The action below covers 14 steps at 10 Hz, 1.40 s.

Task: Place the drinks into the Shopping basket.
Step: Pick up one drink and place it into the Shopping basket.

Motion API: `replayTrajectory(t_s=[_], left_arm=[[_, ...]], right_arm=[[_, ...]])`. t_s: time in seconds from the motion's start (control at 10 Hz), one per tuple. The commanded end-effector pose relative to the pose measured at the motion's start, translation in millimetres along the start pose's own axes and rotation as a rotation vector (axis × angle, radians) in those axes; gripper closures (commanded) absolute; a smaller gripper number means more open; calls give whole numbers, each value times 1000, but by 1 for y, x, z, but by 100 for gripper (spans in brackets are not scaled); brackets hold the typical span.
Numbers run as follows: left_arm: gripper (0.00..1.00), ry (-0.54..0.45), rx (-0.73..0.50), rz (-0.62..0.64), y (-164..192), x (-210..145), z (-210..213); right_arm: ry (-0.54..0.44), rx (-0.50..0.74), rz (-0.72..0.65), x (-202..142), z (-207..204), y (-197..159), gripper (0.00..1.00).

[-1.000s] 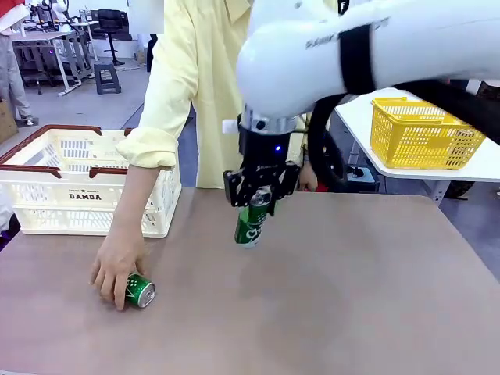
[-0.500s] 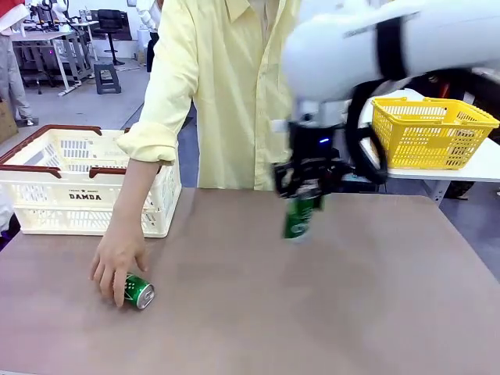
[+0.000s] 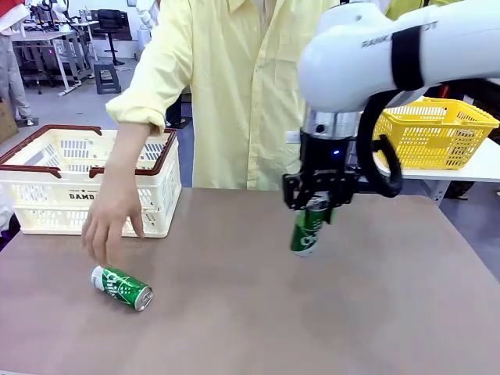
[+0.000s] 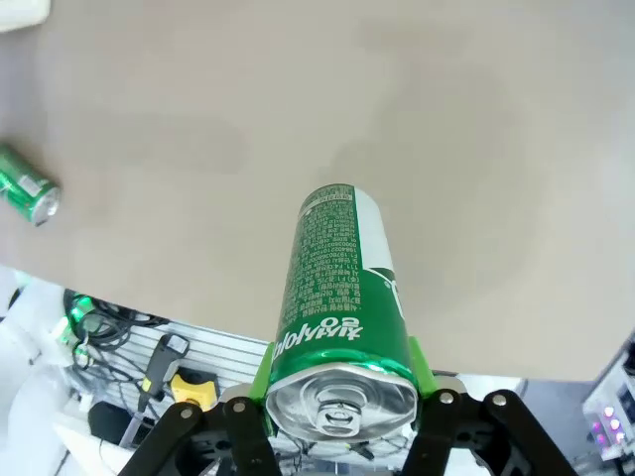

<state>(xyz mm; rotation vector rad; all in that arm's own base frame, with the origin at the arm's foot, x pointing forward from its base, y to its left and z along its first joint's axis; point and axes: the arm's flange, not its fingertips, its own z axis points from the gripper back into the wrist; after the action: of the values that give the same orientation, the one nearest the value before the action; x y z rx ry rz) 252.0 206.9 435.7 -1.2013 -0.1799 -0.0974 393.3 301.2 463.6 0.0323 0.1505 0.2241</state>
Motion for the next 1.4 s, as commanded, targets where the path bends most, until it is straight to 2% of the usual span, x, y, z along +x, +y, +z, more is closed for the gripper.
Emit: replayTrajectory(t_s=[0.0,0.2,0.3,0.4,0.6,0.8,1.0,1.1,1.3], left_arm=[[0,39,29,-8,20,2,-8],[0,-8,128,59,33,3,-15],[0,22,40,30,19,7,-9],[0,10,80,45,29,9,-10],[0,8,23,-72,-2,8,-15],[0,53,50,-87,-12,20,-22],[0,58,93,-110,-24,24,-16],[0,46,125,-98,-24,25,-13],[0,44,100,-105,-22,27,-13]], right_arm=[[-30,31,48,22,-3,31,100],[-10,8,104,34,-18,62,100],[7,-2,130,38,-25,75,100],[11,-11,141,37,-27,79,100],[-7,8,84,30,-12,55,100],[-23,21,-18,10,13,6,100],[-46,21,-108,-5,29,-35,100],[-49,23,-125,-7,30,-42,100],[-47,36,-91,0,21,-27,100]])
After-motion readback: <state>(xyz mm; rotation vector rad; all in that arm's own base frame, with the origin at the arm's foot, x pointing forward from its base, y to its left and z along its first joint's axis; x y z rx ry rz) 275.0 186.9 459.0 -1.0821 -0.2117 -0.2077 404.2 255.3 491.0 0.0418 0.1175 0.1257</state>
